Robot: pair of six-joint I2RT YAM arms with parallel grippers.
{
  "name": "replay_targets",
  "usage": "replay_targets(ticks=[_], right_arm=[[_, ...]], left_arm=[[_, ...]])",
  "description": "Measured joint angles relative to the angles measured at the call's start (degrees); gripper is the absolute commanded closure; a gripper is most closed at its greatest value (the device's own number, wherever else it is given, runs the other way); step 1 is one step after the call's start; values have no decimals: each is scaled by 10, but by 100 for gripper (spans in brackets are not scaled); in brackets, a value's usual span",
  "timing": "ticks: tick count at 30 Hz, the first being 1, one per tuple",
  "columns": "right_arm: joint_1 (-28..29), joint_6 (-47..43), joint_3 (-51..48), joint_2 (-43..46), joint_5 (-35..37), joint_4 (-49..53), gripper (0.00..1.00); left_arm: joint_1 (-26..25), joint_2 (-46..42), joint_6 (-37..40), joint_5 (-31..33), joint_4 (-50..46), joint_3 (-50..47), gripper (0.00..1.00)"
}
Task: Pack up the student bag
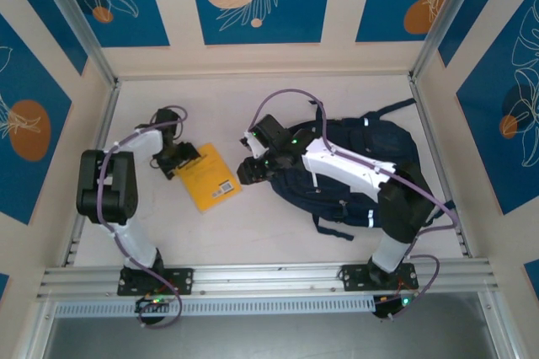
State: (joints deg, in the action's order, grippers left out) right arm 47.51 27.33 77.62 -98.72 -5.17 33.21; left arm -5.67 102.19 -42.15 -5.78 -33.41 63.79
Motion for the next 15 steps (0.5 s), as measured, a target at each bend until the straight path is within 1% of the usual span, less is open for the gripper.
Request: replay_targets(ticks=[4,6,9,15], right_arm=[[-9,0,24,-58,-13,7,59],[-13,0,52,-98,-13,13,55],[-21,1,98,-150,-5,24,49],[-37,5,177,-221,32,62,46]], left_arm=[[-48,0,7,-24,18,-2,27],[-64,-1,6,-28,27,-15,27],[-68,-27,2,-28,48,-44,27],[-68,-113,-14,-26,36,-128,25]])
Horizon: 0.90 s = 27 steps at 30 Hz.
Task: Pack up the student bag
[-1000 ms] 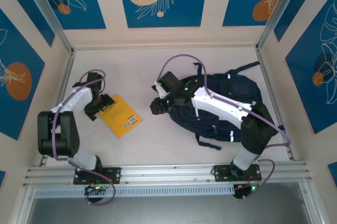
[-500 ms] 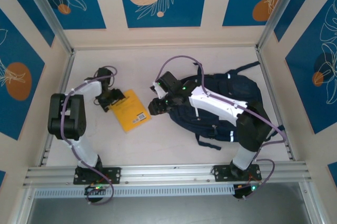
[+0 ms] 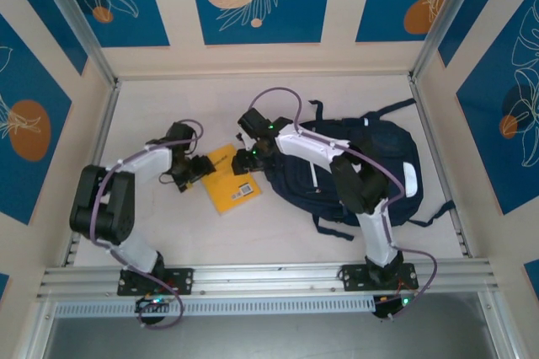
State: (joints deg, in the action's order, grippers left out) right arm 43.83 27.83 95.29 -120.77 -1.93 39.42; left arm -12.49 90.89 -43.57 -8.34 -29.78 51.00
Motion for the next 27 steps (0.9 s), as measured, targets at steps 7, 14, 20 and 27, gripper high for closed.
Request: replay_targets(ticks=[7,14,20,27], right_arm=[[-6,-1,86,-83,21,38,42],[1,-10,139,-124,10,70,41],[14,-20,141,-129,-11,70,44],[19,3,25,-73,-99,-2,46]], left_arm=[[3,-89,-26,-20,21,-65,25],[3,-72,-48,-48,78,-105,28],[6,-72,-59,-54,84,-110,31],[1,-84,-61,-47,100,-126,38]])
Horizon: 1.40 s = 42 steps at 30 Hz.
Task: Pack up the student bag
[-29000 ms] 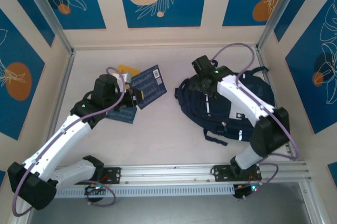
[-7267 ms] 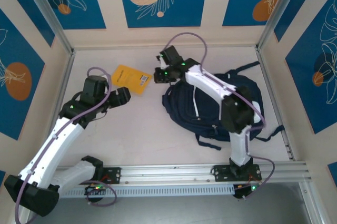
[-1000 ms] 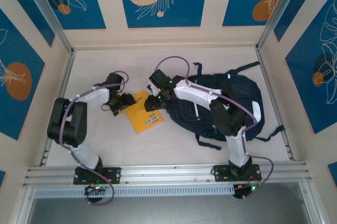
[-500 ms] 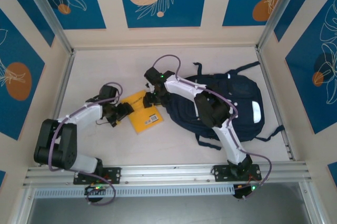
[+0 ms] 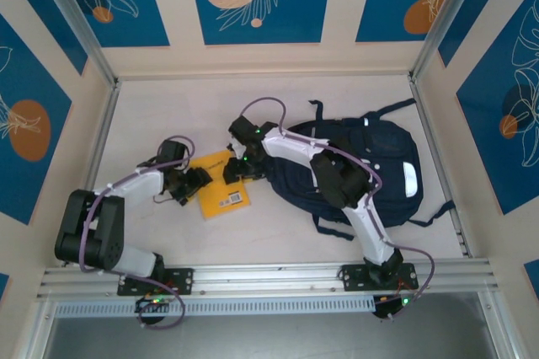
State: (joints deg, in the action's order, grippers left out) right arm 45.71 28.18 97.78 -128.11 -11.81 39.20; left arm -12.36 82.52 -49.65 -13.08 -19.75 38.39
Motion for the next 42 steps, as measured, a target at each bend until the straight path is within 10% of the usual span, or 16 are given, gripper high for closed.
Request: replay_targets(ticks=[10,32,42], right_arm=[[-18,93,-149,65,-113,-143,48],[-12,277,-362,181,-277,-481,53],[-3,172,-320,198,-109,-285,65]], left_arm=[[-17,-34,-9,26,28,-35,59],[-81,-127,37,-52,-1,-86,61],[-81,-171,48,-26,-39,-88,59]])
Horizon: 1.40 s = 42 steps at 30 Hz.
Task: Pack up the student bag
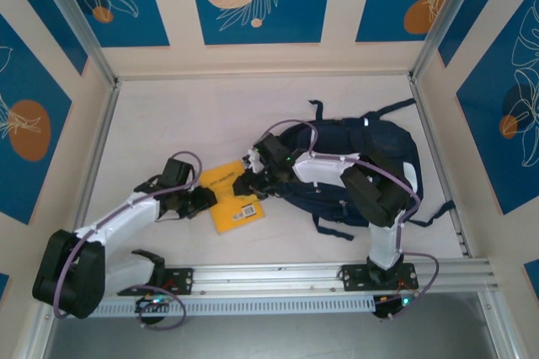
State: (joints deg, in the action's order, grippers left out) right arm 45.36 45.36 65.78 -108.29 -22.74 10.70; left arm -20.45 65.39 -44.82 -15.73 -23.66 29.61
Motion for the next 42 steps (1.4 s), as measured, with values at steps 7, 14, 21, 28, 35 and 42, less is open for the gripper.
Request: replay_targets(ticks=[7,14,21,28,35,42], right_arm=[[0,-53,94,-23,128,115,70],[0,-84,163,-91,200,180,52],[3,-101,210,-131,182,207,49],[3,-121,224,-138,158,219,48],[-15,-105,193,-123,105,185,48],[-31,-76,140,-70,39,153,49]], left_arm=[[0,8,4,39,-9,5,60],[0,58,3,53,18,10,61],[0,85,2,40,56,12,63],[1,103,-8,23,76,15,77],[4,106,-14,22,73,15,83],[5,101,-12,23,76,15,83]])
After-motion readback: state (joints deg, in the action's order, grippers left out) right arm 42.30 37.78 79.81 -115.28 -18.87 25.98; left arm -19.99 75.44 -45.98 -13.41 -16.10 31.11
